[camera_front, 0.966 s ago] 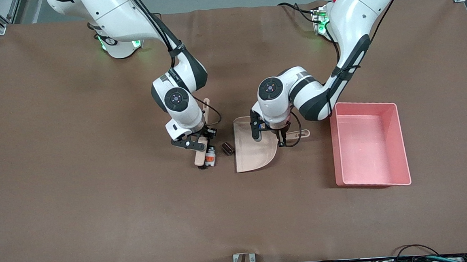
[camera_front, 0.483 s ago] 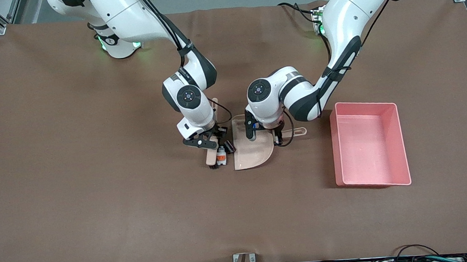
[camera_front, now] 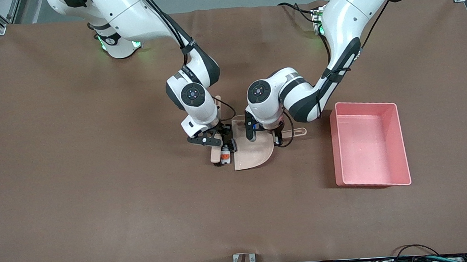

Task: Clean e-waste and dump in bin
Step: 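Sweep the switch and capacitor into the dustpan with the right gripper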

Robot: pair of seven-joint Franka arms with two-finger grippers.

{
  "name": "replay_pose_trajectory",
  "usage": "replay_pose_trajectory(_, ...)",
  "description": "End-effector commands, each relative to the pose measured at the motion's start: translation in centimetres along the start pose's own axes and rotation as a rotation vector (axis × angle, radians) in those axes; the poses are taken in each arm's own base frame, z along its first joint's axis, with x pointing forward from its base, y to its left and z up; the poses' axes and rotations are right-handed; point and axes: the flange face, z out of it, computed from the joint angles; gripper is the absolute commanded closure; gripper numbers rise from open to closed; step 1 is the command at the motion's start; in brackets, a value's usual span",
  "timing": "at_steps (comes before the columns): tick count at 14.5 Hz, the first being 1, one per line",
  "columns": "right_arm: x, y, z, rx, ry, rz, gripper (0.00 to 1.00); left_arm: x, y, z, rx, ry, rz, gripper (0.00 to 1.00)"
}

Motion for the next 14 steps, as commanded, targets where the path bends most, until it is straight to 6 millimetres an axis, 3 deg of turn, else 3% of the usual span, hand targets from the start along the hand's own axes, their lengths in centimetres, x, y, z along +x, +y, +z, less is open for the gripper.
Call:
replay_pose_trajectory(1,-1.1,-1.9,-0.5,0.034,-0.018,-0.102,0.99,1.5,-0.4,0.0,0.010,0.005,-0.001,0.86)
replay_pose_trajectory(5,-2.2,-3.5,-1.3,0.060,-0.013,-0.279,0.99,2.1,0.1,0.5,0.002,0.003,0.001,0.87)
replay_pose_trajectory(9,-3.1,-4.4,-1.4,0.068,-0.014,-0.315,0.99,2.1,0.1,0.5,0.002,0.004,0.000,0.87)
replay_pose_trajectory(12,-2.1,-3.8,-2.3,0.056,-0.031,-0.303,0.99,1.9,-0.1,0.6,0.005,0.006,-0.009,0.87)
replay_pose_trajectory(14,0.6,-2.4,-4.2,0.015,-0.087,-0.267,0.99,1.8,-0.6,0.5,0.018,0.033,-0.018,0.90)
